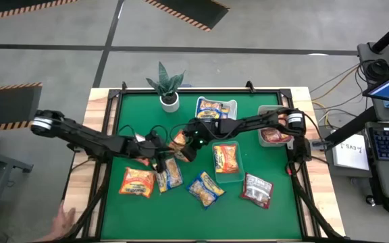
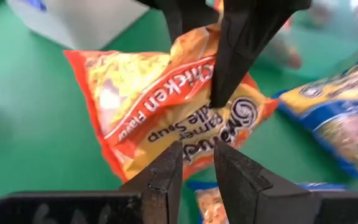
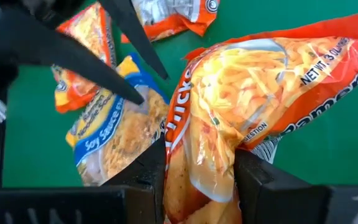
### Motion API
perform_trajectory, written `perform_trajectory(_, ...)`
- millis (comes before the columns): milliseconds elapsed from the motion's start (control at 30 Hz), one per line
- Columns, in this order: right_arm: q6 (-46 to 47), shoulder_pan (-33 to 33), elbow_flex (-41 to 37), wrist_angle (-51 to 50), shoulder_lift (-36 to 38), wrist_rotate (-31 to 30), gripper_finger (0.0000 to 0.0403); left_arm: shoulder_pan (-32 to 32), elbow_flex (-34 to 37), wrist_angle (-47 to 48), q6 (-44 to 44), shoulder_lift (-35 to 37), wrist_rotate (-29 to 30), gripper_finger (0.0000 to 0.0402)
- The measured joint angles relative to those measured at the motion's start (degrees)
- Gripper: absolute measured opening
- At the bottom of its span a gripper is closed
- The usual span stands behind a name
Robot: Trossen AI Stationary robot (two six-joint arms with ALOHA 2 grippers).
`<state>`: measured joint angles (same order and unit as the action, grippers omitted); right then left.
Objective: Sort Maruchan noodles
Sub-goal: Put the orange noodle pack into the green bin
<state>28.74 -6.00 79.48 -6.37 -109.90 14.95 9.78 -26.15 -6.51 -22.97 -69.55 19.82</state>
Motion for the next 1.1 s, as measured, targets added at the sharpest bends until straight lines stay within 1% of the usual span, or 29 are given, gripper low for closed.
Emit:
perform_trajectory(133,-4.44,0.27,0.00,-4.21,3.90,-2.11,0.0105,0.89,0.00,-0.65,0.83,4.34,0.03,0.0075)
perform_trajectory(300,-11.07,1.44,-0.12,-14.18,11.86,-6.96,0.0105,1.34,-0.04,-4.86,1.74,7.54,0.20,0.0075)
perform_trajectory(400,-13.92,2.66,-0.68,-19.80,17.66,-8.80,0.0105,1.34,-0.07,-7.96,2.67,8.06,0.45,0.0075)
perform_trajectory(500,-16.20,4.33,-1.90,-25.07,23.68,-9.19,0.0104,1.34,-0.07,-11.00,3.06,8.00,0.53,0.0075)
perform_trajectory(600,-16.88,6.28,-4.52,-29.13,29.48,-9.55,0.0104,1.34,-0.40,-11.42,3.04,7.93,0.54,0.0075)
perform_trajectory(667,-19.68,7.78,-7.21,-30.95,33.25,-9.62,0.0104,1.34,-0.51,-11.54,3.00,7.93,0.56,0.0075)
perform_trajectory(767,-22.75,10.91,-13.04,-31.32,38.21,-11.73,0.0104,1.34,-0.96,-11.71,2.92,7.34,0.61,0.0075)
perform_trajectory(900,-23.73,14.25,-20.66,-30.81,42.34,-12.08,0.0104,1.34,-1.39,-11.94,3.01,5.91,0.65,0.0075)
perform_trajectory(1100,-31.68,17.85,-28.22,-25.90,44.06,-16.97,0.0104,1.32,-1.48,-12.58,4.71,3.83,0.65,0.0075)
